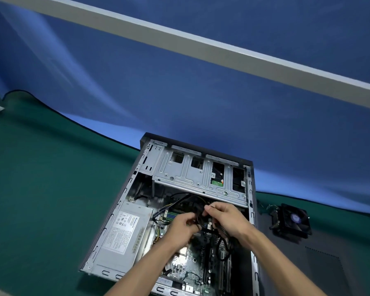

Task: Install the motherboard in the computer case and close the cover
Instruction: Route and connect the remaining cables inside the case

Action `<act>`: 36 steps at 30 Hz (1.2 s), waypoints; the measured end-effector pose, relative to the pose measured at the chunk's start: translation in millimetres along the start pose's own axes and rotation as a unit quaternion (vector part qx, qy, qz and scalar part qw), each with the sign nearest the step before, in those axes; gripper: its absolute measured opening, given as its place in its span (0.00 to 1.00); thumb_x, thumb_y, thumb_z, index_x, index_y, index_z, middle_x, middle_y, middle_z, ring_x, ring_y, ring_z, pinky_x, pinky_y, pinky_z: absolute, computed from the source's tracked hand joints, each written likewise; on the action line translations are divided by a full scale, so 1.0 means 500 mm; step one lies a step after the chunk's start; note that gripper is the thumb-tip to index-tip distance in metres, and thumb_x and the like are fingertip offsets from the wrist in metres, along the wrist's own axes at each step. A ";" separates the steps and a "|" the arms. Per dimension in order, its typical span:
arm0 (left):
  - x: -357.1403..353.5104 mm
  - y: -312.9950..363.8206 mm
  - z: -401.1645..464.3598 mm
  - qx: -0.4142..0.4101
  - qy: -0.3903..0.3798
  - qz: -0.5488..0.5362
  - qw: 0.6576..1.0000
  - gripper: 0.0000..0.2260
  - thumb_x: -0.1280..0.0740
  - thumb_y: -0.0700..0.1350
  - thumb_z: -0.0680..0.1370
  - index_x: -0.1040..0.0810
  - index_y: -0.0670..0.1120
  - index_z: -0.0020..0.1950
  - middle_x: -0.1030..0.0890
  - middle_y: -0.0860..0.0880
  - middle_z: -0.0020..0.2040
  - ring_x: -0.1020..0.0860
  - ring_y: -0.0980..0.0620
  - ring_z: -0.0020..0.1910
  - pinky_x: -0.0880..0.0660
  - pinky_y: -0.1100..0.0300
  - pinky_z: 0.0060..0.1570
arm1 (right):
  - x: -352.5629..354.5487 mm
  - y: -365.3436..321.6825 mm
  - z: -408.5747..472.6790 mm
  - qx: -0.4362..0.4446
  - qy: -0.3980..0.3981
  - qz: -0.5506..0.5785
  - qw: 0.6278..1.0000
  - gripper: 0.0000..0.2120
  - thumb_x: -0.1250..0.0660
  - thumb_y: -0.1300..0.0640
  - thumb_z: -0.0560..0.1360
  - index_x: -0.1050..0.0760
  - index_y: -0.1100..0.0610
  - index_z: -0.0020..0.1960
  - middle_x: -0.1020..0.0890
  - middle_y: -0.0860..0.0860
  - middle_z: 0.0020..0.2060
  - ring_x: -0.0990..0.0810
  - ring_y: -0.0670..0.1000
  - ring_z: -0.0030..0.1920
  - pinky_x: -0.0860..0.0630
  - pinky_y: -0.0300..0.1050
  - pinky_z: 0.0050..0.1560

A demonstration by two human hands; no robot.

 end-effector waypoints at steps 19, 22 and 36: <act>0.038 -0.013 0.008 0.052 0.099 -0.101 0.989 0.04 0.32 0.41 0.76 0.18 0.45 0.47 0.15 0.49 0.40 0.24 0.51 0.34 0.27 0.59 0.37 | -0.005 -0.005 -0.003 0.036 0.151 -0.193 0.969 0.06 0.34 0.58 0.76 0.24 0.49 0.42 0.19 0.45 0.38 0.23 0.44 0.30 0.25 0.39 0.36; 0.034 -0.010 0.000 0.063 0.082 -0.086 0.991 0.04 0.31 0.42 0.75 0.17 0.45 0.47 0.16 0.51 0.37 0.24 0.48 0.34 0.32 0.62 0.34 | -0.010 -0.007 -0.011 0.051 0.149 -0.216 0.964 0.09 0.36 0.58 0.77 0.23 0.47 0.42 0.19 0.43 0.37 0.24 0.42 0.31 0.30 0.32 0.31; 0.005 0.003 -0.010 -0.085 0.009 0.060 0.995 0.12 0.35 0.37 0.77 0.18 0.55 0.46 0.19 0.45 0.39 0.26 0.54 0.37 0.29 0.61 0.41 | -0.038 0.005 -0.015 0.001 0.147 -0.247 0.958 0.11 0.35 0.43 0.76 0.26 0.47 0.38 0.22 0.43 0.31 0.24 0.43 0.35 0.35 0.40 0.30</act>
Point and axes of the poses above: each hand's wrist, its own z-axis towards the middle knuckle, its own x-axis out of the back of the hand, y = z × x, the point moved 4 cm from there along z, towards the middle knuckle
